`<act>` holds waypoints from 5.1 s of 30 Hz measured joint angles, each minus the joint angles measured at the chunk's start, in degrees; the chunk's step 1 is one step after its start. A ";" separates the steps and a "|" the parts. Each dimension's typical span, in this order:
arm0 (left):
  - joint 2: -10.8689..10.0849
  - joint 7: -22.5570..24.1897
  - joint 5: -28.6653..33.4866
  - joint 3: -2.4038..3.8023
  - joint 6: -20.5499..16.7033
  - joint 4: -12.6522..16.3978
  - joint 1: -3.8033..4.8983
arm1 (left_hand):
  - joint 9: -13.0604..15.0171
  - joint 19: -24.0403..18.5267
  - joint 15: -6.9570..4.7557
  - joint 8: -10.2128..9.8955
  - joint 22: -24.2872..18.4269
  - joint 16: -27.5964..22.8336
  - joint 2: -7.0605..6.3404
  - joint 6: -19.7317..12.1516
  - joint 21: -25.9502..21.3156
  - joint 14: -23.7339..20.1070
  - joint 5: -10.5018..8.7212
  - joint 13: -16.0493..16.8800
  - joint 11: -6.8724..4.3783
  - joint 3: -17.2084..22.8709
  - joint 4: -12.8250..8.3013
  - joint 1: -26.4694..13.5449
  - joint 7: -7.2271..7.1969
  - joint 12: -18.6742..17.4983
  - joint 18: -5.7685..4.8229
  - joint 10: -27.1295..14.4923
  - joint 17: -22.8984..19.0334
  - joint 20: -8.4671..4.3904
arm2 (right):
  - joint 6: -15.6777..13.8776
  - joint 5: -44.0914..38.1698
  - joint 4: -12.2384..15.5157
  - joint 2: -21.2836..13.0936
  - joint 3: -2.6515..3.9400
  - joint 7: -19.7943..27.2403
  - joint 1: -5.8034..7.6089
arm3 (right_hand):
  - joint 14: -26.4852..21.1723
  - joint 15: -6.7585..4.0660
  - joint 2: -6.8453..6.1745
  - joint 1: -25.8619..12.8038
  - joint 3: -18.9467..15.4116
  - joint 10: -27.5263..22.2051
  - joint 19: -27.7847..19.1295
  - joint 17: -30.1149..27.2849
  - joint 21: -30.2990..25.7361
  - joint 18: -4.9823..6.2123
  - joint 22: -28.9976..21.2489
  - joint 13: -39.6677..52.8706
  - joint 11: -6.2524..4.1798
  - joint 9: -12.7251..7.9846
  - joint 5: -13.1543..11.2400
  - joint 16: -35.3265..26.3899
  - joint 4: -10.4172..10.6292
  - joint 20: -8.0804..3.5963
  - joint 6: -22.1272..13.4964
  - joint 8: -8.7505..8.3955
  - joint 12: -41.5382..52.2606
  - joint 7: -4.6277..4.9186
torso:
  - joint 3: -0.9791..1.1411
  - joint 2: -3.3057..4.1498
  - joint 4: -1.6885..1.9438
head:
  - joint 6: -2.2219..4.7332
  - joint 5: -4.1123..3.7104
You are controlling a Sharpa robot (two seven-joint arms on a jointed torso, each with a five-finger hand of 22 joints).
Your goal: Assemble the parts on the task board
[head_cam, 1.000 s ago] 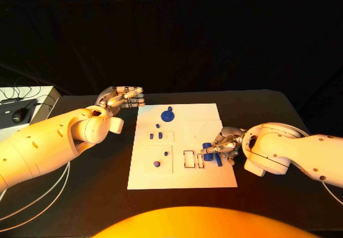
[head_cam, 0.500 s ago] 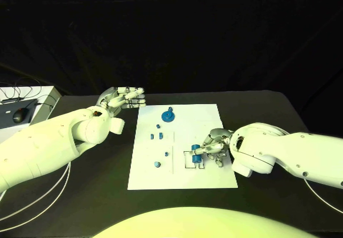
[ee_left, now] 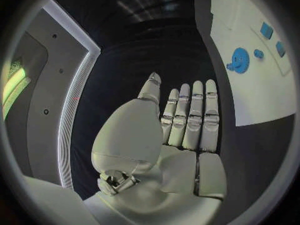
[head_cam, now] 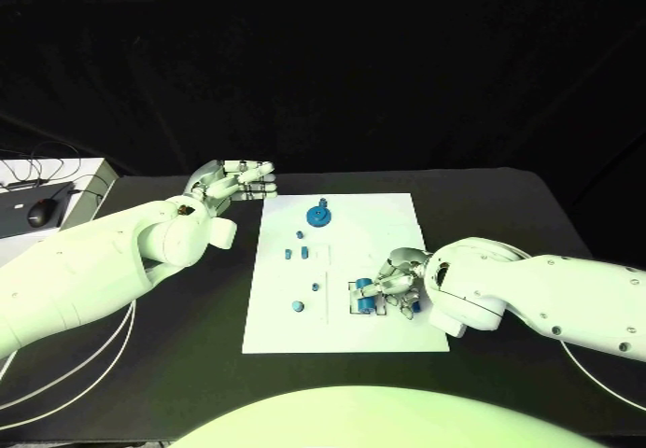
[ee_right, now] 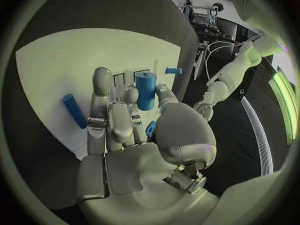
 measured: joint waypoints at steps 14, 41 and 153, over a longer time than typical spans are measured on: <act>-0.21 -0.05 0.00 0.00 0.09 0.09 0.00 | 0.00 0.00 0.00 0.00 0.00 0.00 0.00 0.00 -0.02 0.00 0.00 0.00 0.00 0.16 0.16 0.00 0.00 0.00 0.00 0.00 -0.01 0.00 | 0.01 -1.11 -0.40 0.57 0.03 0.01 -0.43 | 0.00 0.00 0.01 0.01 0.01 0.06 0.00 -0.06 -0.21 0.00 -0.07 0.00 0.07 0.10 -0.22 0.00 -0.02 0.00 -0.01 0.38 0.00 0.01 | -0.01 0.01 0.01 | -0.19 0.20; -0.32 -0.29 0.02 0.00 0.37 0.18 0.00 | 0.00 0.00 0.00 0.00 0.00 0.00 0.00 0.00 -0.03 0.00 0.00 0.00 0.00 0.31 0.32 0.00 0.00 0.00 0.00 0.00 -0.02 0.00 | -1.77 -3.12 -0.96 1.14 0.01 0.10 -0.66 | 0.00 0.00 0.03 0.04 0.06 0.01 0.00 -0.11 0.11 0.00 0.15 -0.06 -0.01 0.15 -2.22 0.00 -0.07 0.00 -0.10 0.58 0.00 0.11 | 0.01 0.00 -0.01 | -0.13 0.15; -0.73 -1.14 0.23 -0.04 0.45 0.13 0.00 | 0.00 0.00 0.21 0.00 -0.01 0.00 0.30 -0.20 -0.03 -0.62 0.00 0.00 0.00 0.47 0.48 -0.30 0.20 0.00 0.00 0.00 -0.03 0.00 | -3.76 -6.94 2.23 -2.38 0.05 3.54 -2.26 | 0.21 -0.62 -1.11 7.49 -0.09 2.26 0.01 1.24 4.32 -0.89 1.78 1.58 -1.44 2.92 -13.83 0.00 -4.49 -0.84 1.07 7.23 2.16 -1.50 | 0.01 -0.02 -0.02 | -0.30 0.55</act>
